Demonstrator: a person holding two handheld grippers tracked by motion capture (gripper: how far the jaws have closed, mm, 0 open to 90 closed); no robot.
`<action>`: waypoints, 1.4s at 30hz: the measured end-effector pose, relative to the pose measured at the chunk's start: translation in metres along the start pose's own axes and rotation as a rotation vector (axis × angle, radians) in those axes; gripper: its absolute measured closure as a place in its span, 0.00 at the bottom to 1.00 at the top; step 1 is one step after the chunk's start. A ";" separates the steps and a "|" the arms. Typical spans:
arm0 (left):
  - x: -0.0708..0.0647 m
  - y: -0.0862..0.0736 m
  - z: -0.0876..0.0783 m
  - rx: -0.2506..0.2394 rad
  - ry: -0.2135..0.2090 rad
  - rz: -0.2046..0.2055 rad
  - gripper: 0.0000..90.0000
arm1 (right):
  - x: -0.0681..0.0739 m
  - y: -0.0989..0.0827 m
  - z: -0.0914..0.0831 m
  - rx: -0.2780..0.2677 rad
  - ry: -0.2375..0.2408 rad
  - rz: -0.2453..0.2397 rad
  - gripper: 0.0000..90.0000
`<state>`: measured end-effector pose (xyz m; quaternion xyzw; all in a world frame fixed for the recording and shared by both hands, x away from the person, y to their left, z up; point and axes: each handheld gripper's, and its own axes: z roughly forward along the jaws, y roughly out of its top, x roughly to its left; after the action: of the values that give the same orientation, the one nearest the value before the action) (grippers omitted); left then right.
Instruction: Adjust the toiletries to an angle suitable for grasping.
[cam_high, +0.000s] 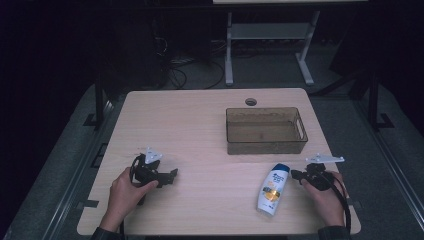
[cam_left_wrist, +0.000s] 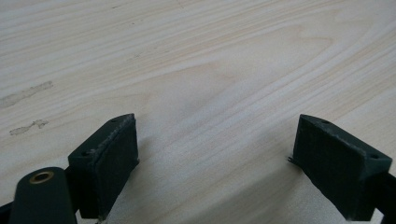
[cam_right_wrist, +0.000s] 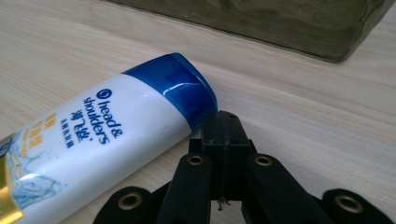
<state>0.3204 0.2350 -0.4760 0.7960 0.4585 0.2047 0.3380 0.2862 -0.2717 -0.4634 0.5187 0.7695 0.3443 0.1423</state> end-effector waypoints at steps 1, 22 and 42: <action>0.000 0.000 0.000 0.000 0.000 0.000 0.14 | 0.000 0.000 0.001 0.003 -0.002 0.003 1.00; 0.000 0.000 0.000 0.000 0.000 0.000 0.14 | 0.004 0.011 0.010 0.005 0.023 -0.014 1.00; 0.000 0.000 0.000 0.000 0.000 0.000 0.14 | 0.012 0.028 0.024 0.002 0.059 -0.025 1.00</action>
<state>0.3204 0.2349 -0.4760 0.7960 0.4586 0.2048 0.3380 0.3144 -0.2456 -0.4604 0.4988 0.7802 0.3569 0.1232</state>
